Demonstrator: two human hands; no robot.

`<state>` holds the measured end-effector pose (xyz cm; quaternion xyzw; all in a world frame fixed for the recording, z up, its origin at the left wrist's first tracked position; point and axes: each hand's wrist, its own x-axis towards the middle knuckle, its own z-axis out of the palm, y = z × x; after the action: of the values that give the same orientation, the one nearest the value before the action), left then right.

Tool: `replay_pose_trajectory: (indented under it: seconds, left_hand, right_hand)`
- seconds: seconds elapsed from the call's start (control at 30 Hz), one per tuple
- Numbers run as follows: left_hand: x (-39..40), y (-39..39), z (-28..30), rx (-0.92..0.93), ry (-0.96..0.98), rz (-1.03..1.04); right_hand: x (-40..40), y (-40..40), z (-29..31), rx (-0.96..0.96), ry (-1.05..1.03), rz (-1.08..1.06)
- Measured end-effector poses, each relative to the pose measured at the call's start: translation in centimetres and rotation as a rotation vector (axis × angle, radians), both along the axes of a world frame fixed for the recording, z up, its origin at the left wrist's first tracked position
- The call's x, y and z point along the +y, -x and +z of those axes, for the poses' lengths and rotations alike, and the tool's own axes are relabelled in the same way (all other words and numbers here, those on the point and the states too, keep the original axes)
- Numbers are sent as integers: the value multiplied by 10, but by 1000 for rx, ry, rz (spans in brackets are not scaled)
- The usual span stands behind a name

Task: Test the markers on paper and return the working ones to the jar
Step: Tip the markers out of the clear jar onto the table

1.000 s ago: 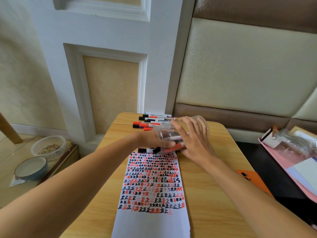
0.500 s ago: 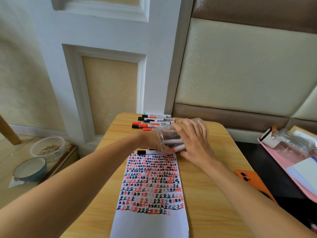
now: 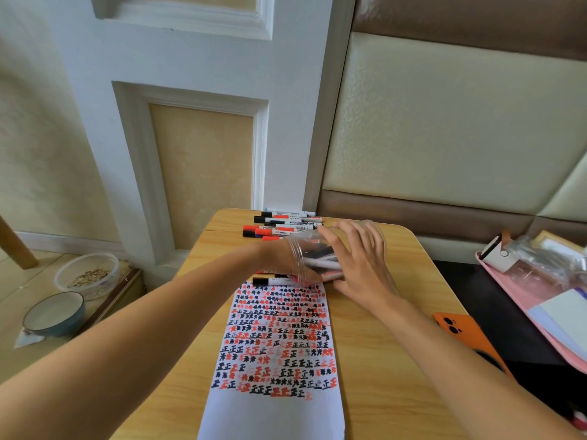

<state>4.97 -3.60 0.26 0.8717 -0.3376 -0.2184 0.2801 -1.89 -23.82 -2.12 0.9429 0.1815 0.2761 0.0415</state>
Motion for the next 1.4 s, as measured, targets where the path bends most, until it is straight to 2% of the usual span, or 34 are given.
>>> replay_pose_trajectory:
  seconds: [0.2, 0.47, 0.67, 1.07, 1.2, 1.4]
  left_hand:
    - [-3, -5, -9, -7, -68, 81]
    - [-7, -1, -4, -29, -12, 20]
    - [-6, 11, 2, 28, 117, 37]
    - [36, 10, 14, -87, 82, 173]
    - [49, 4, 6, -226, 30, 227]
    - [47, -11, -12, -470, -66, 307]
  right_hand:
    - [-1, -1, -1, -16, -8, 16]
    - [-6, 2, -1, -9, -18, 16]
    - [-12, 2, 1, -24, -41, 2]
    - [-53, 14, 2, -40, -106, -303]
    - [-64, 15, -1, -51, -212, -406]
    - [-52, 7, 1, -46, -668, -377]
